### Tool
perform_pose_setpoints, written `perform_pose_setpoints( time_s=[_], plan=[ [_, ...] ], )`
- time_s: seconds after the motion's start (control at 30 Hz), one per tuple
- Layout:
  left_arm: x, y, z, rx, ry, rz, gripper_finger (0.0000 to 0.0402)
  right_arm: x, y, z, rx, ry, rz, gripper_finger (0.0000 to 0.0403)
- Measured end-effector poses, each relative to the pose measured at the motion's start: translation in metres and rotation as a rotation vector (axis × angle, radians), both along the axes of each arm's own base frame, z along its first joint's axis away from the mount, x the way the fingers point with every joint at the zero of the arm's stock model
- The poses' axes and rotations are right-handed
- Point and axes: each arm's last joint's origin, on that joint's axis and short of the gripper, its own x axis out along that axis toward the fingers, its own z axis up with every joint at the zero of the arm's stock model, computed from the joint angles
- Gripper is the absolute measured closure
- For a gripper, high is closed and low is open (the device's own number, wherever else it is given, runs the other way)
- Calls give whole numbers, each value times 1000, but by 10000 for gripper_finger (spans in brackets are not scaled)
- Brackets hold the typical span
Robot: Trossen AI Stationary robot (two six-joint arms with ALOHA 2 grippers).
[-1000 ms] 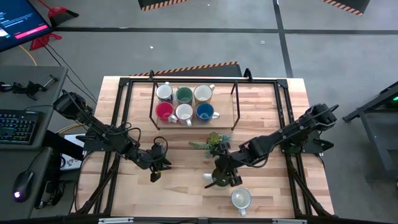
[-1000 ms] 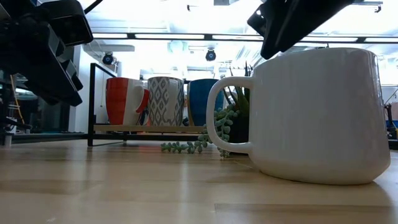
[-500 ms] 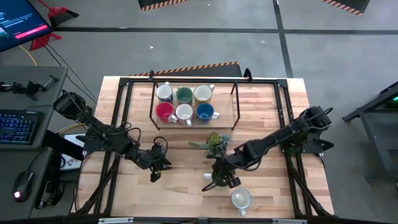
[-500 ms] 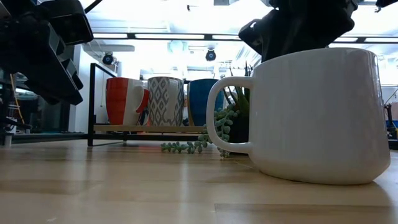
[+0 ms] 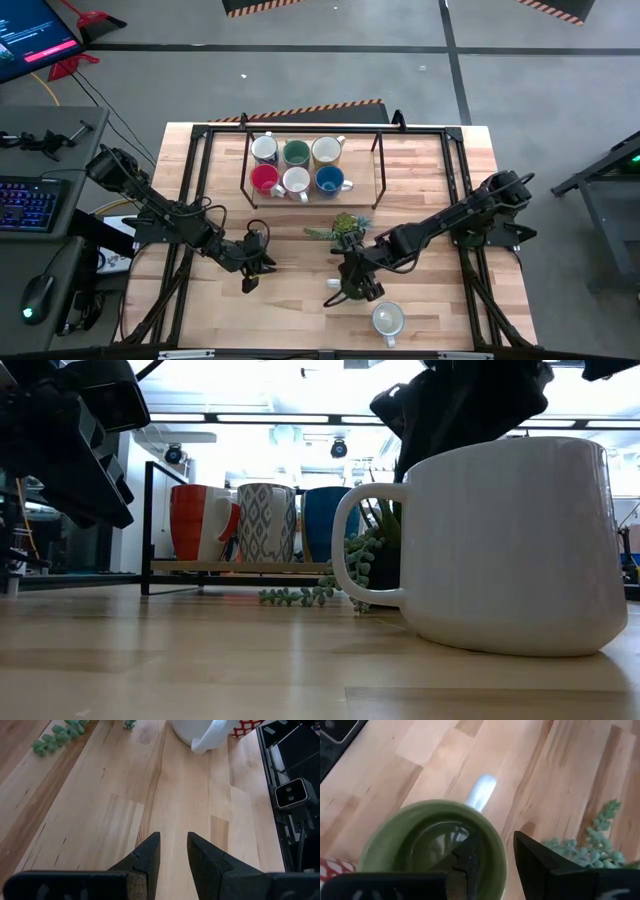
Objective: Place coffee mugs
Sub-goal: Put the white mug on the shelf
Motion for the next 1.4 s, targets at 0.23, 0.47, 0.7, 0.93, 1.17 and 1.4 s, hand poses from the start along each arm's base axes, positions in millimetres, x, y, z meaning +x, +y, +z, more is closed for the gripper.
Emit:
perform_pose_setpoints(
  time_s=[0.23,0.47,0.7,0.93,1.17,1.4],
  plan=[
    [0,0,0,0,0,1,314,4,-3,-18,-26,69,21,304],
    [0,0,0,1,0,0,314,7,-1,-29,-36,103,25,304],
    [0,0,0,1,-1,1,314,7,-1,-29,-32,98,27,304],
    [0,0,0,1,-1,1,314,9,0,-36,-40,119,27,304],
    [0,0,0,1,-1,2,314,11,-4,-38,-33,122,2,307],
    [0,0,0,2,-1,2,314,14,-13,-38,-13,129,-69,378]
  ],
)
